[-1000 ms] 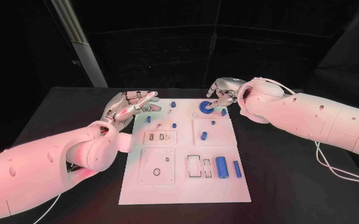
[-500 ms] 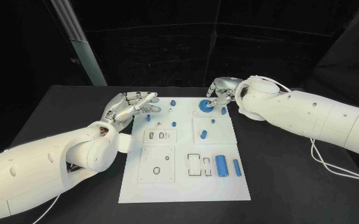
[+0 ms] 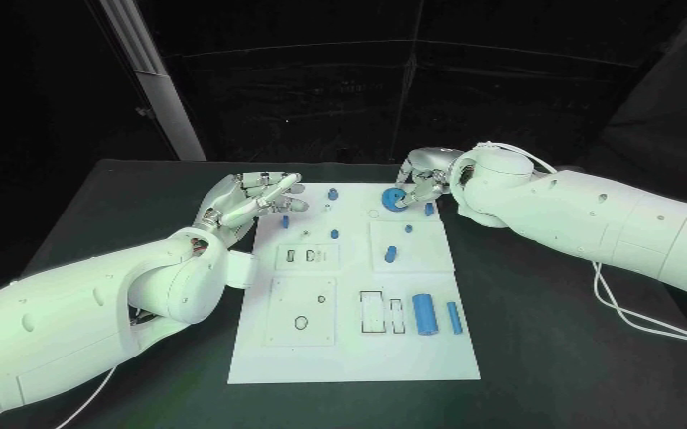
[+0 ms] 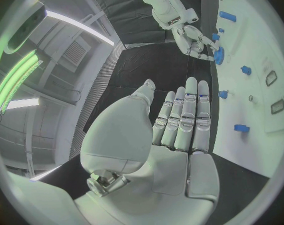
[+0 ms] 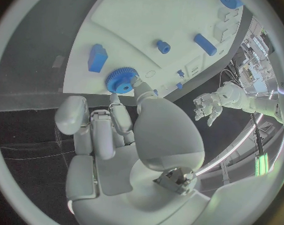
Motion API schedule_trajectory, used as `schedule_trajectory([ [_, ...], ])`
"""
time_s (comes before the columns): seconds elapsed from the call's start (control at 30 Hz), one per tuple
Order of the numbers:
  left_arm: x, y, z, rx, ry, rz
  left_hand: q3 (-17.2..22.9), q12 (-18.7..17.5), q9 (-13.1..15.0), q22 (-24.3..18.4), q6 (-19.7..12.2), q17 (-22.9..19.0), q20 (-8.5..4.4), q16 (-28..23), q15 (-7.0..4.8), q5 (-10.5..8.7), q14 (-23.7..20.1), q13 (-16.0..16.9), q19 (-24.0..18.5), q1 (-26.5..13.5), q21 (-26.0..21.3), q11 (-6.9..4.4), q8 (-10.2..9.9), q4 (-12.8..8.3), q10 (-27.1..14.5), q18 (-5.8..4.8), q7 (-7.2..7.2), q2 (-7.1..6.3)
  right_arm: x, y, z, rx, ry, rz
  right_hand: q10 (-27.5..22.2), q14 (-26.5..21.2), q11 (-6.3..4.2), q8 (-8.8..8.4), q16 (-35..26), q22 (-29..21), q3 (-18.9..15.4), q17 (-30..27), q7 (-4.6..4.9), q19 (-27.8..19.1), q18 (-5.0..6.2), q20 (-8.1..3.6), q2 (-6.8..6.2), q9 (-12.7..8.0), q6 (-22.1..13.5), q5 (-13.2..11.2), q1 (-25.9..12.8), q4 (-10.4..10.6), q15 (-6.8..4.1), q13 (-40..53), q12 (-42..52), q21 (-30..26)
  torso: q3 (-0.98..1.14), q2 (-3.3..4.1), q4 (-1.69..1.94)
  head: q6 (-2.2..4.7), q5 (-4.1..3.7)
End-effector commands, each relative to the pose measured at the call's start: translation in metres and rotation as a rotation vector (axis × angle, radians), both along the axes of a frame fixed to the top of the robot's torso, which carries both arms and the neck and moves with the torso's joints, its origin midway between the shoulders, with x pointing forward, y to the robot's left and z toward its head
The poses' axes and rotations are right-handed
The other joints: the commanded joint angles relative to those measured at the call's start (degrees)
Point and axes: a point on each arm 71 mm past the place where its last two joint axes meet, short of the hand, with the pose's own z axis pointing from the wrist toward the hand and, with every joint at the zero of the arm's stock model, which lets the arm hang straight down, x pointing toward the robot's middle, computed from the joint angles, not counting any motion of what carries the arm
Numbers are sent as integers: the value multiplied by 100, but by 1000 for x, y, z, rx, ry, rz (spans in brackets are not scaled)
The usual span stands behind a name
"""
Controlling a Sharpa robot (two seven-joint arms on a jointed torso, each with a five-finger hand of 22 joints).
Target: Assemble the parts on the task board
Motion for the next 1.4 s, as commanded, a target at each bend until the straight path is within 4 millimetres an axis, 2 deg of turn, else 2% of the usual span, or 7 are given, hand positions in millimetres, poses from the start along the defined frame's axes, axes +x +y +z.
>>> schedule_trajectory([
  [0.03, 0, -1, 1, 0, -5, -15, 8, -23, 1, -8, -17, 9, -4, -2, 10, -11, 11, -3, 34, -10, -3, 13, -27, -30, -25, 34, 11, 48, -2, 3, 1, -5, 4, 25, 38, 342, 3, 33, 38, 9, 26, 197, -1, 27, -97, 3, -10, 10, 44, 29, 54, -11, 27, 15, 35, 26, 1, 1, -9, -11, -6],
  [0.53, 1, 0, 0, 2, -3, -14, 8, -23, 1, -8, -17, 9, -4, -2, 10, -11, 11, -3, 34, -10, -3, 13, -27, -30, -25, 34, 11, 48, -2, 6, 3, 9, -19, 25, 43, 345, -7, 69, 53, 40, 38, 227, -11, 33, -102, -2, 10, 14, 79, 37, 89, -29, 20, 36, 50, 44, 0, 3, -1, -7, -25],
  [0.67, 1, 0, 0, 2, -2, -15, 8, -23, 1, -8, -17, 9, -4, -2, 10, -11, 11, -3, 34, -10, -3, 13, -27, -30, -25, 34, 11, 48, -1, 6, 3, 0, -22, 18, 46, 346, -18, 108, 61, 71, 96, 244, -21, 38, -106, -9, 79, 17, 117, 28, 183, -74, 11, 56, 59, 64, -1, 6, 3, -1, -32],
  [0.73, 1, 0, 0, 2, -1, -16, 13, -24, 2, -11, -14, 13, -4, -3, 9, -11, 11, -2, 35, -7, -4, 10, -29, -33, -22, 35, 8, 65, 0, 7, 2, -12, -25, 17, 43, 346, -31, 155, 66, 93, 215, 254, -32, 38, -109, -21, 150, 17, 172, -222, 330, -162, -1, 71, 60, 81, 0, 5, 4, -12, -32],
  [0.8, 1, 0, 0, 2, -1, -16, 13, -24, 2, -11, -14, 13, -4, -3, 9, -11, 11, -2, 35, -7, -4, 10, -29, -33, -22, 35, 8, 65, 0, 8, 2, -23, -26, 18, 47, 347, -35, 172, 71, 115, 265, 265, -35, 43, -112, -23, 159, 16, 194, -274, 380, -203, -4, 83, 64, 93, 0, 6, 1, -18, -30],
  [1.17, 1, 0, 0, 2, 1, -17, 13, -24, 2, -11, -14, 13, -4, -3, 9, -11, 11, -2, 35, -7, -4, 10, -29, -33, -22, 35, 8, 65, -1, 11, -3, -86, -3, 34, 108, 359, -45, 220, 104, 222, 409, 342, -43, 72, -130, -26, 130, 5, 270, -328, 506, -348, -10, 181, 127, 150, 3, 6, -1, -50, -44],
  [1.4, 1, 0, 0, 3, 3, -18, 13, -24, 2, -11, -14, 13, -4, -3, 9, -11, 11, -2, 35, -7, -4, 10, -29, -33, -22, 35, 8, 65, -2, 13, -6, -103, 22, 40, 111, 361, -41, 225, 109, 247, 408, 353, -42, 77, -134, -25, 97, -2, 283, -355, 450, -340, -8, 185, 127, 165, 2, 7, 1, -65, -49],
])
